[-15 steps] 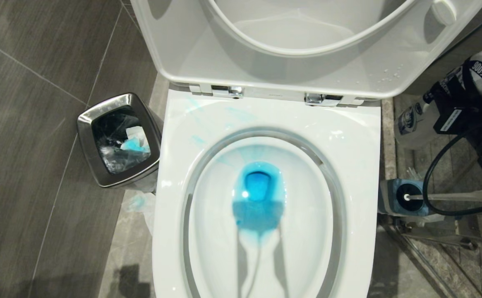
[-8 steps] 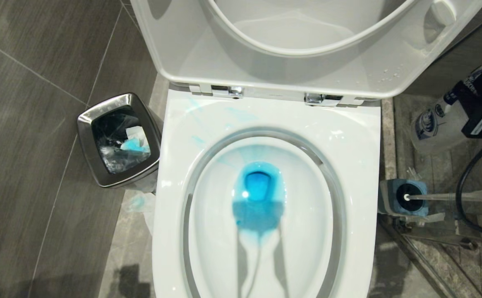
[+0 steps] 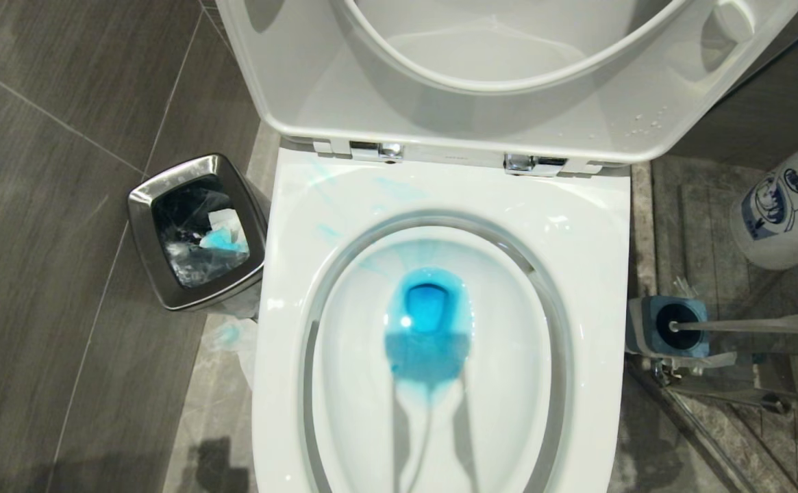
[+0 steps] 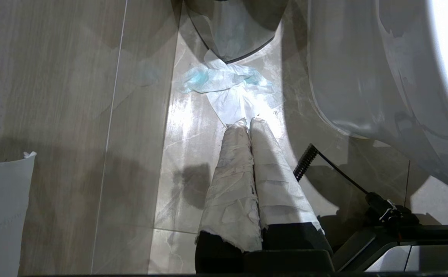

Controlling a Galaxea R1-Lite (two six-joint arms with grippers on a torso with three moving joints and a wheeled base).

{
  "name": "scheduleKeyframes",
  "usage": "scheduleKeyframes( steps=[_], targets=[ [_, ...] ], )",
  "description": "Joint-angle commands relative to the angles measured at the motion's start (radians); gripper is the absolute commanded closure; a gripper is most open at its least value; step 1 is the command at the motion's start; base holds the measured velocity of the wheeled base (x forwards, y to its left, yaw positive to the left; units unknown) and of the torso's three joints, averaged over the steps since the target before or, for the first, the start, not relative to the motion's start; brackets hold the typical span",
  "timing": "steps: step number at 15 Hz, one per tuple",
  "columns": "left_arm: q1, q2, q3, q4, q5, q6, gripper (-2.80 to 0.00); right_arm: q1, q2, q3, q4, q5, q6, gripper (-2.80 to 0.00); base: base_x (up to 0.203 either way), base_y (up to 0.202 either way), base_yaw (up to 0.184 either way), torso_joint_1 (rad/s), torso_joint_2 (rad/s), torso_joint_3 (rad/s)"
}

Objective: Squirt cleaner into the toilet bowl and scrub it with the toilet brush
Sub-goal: Pour in the cleaning agent

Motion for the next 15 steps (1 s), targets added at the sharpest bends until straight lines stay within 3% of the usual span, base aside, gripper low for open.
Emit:
scheduleKeyframes(
  steps=[1, 7, 15],
  targets=[
    [0.000, 0.002, 0.000, 0.000, 0.000, 0.000, 0.00, 0.001, -0.095, -0.034, 0.102, 0.022, -0.003, 0.00, 0.000, 0.000, 0.000, 0.000, 0.00, 0.000],
    [0.000, 0.002, 0.000, 0.000, 0.000, 0.000, 0.00, 0.001, -0.229, -0.068, 0.310, 0.108, -0.003, 0.00, 0.000, 0.000, 0.000, 0.000, 0.00, 0.000],
    [0.000, 0.002, 0.000, 0.000, 0.000, 0.000, 0.00, 0.001, -0.227, -0.072, 0.313, 0.099, -0.021, 0.00, 0.000, 0.000, 0.000, 0.000, 0.00, 0.000]
  ],
)
